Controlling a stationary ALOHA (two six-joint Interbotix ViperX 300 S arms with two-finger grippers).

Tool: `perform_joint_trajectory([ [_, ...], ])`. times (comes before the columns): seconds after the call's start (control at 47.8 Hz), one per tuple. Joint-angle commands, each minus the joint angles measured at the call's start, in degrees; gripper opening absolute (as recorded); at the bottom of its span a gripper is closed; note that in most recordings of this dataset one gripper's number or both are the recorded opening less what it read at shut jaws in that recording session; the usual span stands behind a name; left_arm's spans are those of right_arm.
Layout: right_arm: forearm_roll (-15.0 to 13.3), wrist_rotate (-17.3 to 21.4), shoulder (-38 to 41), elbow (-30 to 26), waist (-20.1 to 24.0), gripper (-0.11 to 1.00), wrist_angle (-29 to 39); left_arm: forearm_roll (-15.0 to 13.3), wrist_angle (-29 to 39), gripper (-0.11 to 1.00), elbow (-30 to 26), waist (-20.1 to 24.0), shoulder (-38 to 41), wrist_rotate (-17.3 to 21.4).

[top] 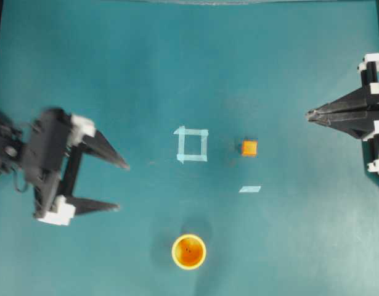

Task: Move the cup toward the block with left arm.
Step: 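Move the open left gripper down toward the orange cup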

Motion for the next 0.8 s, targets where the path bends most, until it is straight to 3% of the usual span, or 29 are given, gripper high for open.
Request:
perform_joint_trajectory([
  [0.0,0.09,0.00,0.00,-1.67,0.09,0.00,-0.09,0.09,0.44,0.89,-3.96,-1.85,3.96,-0.09],
  [0.314,0.00,0.09,0.09,-1.67,0.09,0.00,-0.09,0.09,1.67,0.89,-10.02,-5.45,17.67,0.00],
  [0.775,0.00,0.18,0.00,-1.85,0.09,0.00,0.70,0.09,0.88,0.89,-14.41,-8.61,28.65,-0.09],
])
